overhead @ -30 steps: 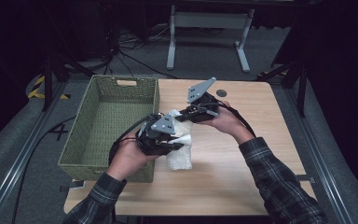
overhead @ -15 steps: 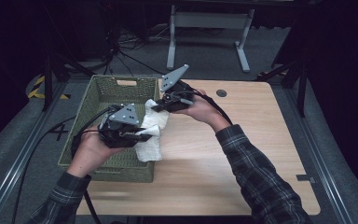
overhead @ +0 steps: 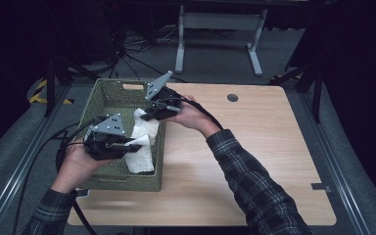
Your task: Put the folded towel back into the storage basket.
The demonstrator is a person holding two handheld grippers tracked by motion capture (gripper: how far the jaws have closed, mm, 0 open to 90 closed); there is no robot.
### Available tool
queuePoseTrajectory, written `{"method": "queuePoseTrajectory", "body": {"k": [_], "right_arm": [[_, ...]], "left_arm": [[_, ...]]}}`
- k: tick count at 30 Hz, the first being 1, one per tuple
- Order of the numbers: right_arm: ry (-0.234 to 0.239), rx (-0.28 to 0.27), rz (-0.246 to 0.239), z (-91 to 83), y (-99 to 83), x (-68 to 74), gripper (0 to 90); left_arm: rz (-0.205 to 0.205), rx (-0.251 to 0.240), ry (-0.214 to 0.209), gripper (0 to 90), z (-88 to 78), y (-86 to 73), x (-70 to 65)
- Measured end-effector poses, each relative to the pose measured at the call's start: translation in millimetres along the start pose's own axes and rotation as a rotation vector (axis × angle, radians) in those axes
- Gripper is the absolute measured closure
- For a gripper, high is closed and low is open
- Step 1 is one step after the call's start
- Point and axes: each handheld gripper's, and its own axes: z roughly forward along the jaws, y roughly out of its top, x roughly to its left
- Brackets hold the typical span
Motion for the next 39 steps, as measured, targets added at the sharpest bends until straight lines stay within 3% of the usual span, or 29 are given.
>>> {"method": "queuePoseTrajectory", "body": {"k": [6, 9, 12, 18, 29, 30, 39], "right_arm": [[0.013, 0.000, 0.002, 8.0, 0.2, -0.7, 82.2], [0.027, -0.002, 0.000, 12.8, 0.4, 0.1, 82.2], [0.032, 0.005, 0.000, 16.6, -2.1, 2.0, 82.2], [0.040, 0.012, 0.016, 26.2, -8.8, -1.1, 82.1], [0.032, 0.024, 0.028, 35.3, -14.7, -19.5, 82.1], [0.029, 0.021, 0.032, 34.1, -14.2, -26.7, 82.2], [-0.011, 0.025, 0.035, 29.5, -12.5, -48.6, 82.1]], "left_arm": [[-0.014, 0.021, 0.000, 79.1, 6.7, -5.3, 2.6], [-0.017, 0.025, -0.021, 77.7, 12.6, -9.2, 2.1], [-0.019, 0.021, -0.017, 56.9, 18.9, -12.6, 1.8], [-0.049, -0.001, 0.002, 43.0, 26.2, -17.6, 4.1], [-0.064, -0.023, 0.002, 39.6, 28.6, -17.6, 5.8], [-0.063, -0.025, 0.001, 39.4, 29.4, -17.5, 6.3], [-0.075, -0.035, 0.002, 38.2, 34.3, -14.0, 10.8]]}}
